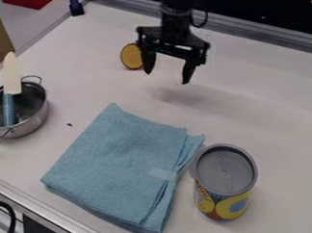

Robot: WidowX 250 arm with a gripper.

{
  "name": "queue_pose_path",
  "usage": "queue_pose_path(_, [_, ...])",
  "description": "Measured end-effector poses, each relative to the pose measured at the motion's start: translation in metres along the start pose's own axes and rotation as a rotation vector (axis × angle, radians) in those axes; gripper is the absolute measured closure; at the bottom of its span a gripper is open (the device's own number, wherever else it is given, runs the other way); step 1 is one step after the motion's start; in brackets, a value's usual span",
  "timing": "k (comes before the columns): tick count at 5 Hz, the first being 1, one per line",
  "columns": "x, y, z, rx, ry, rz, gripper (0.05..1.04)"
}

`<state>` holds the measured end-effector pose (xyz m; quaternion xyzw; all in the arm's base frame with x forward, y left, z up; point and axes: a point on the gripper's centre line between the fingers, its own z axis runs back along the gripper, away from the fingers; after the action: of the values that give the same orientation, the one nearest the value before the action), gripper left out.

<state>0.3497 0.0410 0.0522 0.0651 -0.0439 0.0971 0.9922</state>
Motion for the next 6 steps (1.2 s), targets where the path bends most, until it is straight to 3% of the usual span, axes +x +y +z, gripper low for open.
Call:
queue_pose_path(1, [-0.004, 0.045, 0.019, 0.0, -0.01, 0.042, 0.084])
queue_pose_path(2, [-0.021, 0.091, 0.02, 0.014, -0.017, 0.062, 0.084])
queue_pose_path(3, [-0.044, 0.132, 0.025, -0.01, -0.021, 0.005, 0.084])
queue_pose_path(4, [-0.06, 0.169, 0.023, -0.027, -0.021, -0.025, 0.084])
queue_pose_path(6, [-0.088, 0.209, 0.013, -0.042, -0.012, -0.039, 0.084])
